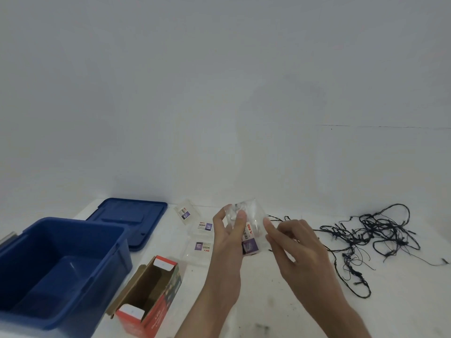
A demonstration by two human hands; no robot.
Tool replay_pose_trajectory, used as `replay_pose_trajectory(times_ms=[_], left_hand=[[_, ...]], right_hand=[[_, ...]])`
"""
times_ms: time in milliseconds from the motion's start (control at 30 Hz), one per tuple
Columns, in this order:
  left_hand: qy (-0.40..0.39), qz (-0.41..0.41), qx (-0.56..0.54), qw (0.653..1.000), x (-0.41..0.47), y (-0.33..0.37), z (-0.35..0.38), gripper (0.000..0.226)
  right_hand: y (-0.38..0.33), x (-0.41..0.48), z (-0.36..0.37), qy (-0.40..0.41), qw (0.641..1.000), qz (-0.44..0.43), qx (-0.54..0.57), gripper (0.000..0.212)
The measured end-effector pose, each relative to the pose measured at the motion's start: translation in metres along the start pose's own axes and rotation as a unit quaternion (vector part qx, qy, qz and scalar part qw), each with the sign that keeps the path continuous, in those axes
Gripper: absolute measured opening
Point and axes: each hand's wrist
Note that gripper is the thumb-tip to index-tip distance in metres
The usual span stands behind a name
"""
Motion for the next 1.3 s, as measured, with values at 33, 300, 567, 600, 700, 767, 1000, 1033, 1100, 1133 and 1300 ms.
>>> replay_pose_trajectory(times_ms=[33, 300, 567, 600, 700, 767, 1000, 1033, 1100, 1133, 1300], left_hand=[[-0.002, 0.0, 0.001, 1.0, 0.0, 0.0, 0.0, 0.024], [-0.003, -0.002, 0.009, 1.0, 0.002, 0.0, 0.002, 0.028], [0.001, -0.024, -0.005, 1.0, 0.003, -0.007, 0.004, 0.034], [-0.001, -0.033, -0.012, 0.999, 0.003, -0.008, 0.003, 0.034], [-0.046, -0.061, -0.001, 0.997, 0.003, -0.011, -0.001, 0.038], [-0.091, -0.03, 0.06, 0.994, 0.003, -0.016, -0.008, 0.049], [-0.33, 0.231, 0.526, 0.749, 0.015, -0.012, -0.031, 0.081], [-0.324, 0.236, 0.547, 0.735, 0.016, -0.011, -0.031, 0.077], [-0.309, 0.247, 0.573, 0.718, 0.018, -0.013, -0.031, 0.072], [-0.306, 0.253, 0.579, 0.712, 0.018, -0.014, -0.032, 0.07], [-0.31, 0.267, 0.641, 0.649, 0.012, -0.03, -0.042, 0.063]], right_hand=[[0.0, 0.001, -0.001, -0.013, 1.0, -0.002, 0.008, 0.032], [-0.012, 0.0, -0.009, -0.085, 0.987, 0.045, 0.129, 0.041], [-0.02, -0.005, -0.005, -0.108, 0.985, 0.086, 0.102, 0.074], [-0.019, -0.005, -0.003, -0.115, 0.987, 0.079, 0.078, 0.08], [-0.014, -0.005, -0.001, -0.122, 0.986, 0.096, 0.062, 0.084], [-0.006, -0.005, -0.003, -0.131, 0.981, 0.122, 0.081, 0.089], [0.016, -0.006, -0.013, -0.233, 0.954, 0.15, 0.112, 0.101], [0.017, -0.006, -0.013, -0.243, 0.952, 0.146, 0.113, 0.101], [0.02, -0.009, -0.01, -0.256, 0.95, 0.139, 0.115, 0.101], [0.021, -0.01, -0.009, -0.26, 0.948, 0.141, 0.116, 0.1], [0.024, -0.017, 0.001, -0.301, 0.934, 0.155, 0.113, 0.094]])
Point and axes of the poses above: each hand's wrist, its own x-axis towards the middle knuckle, its own z-axis out of the palm, y = z × x, and after that the axes turned 10 degrees about z, right-handed
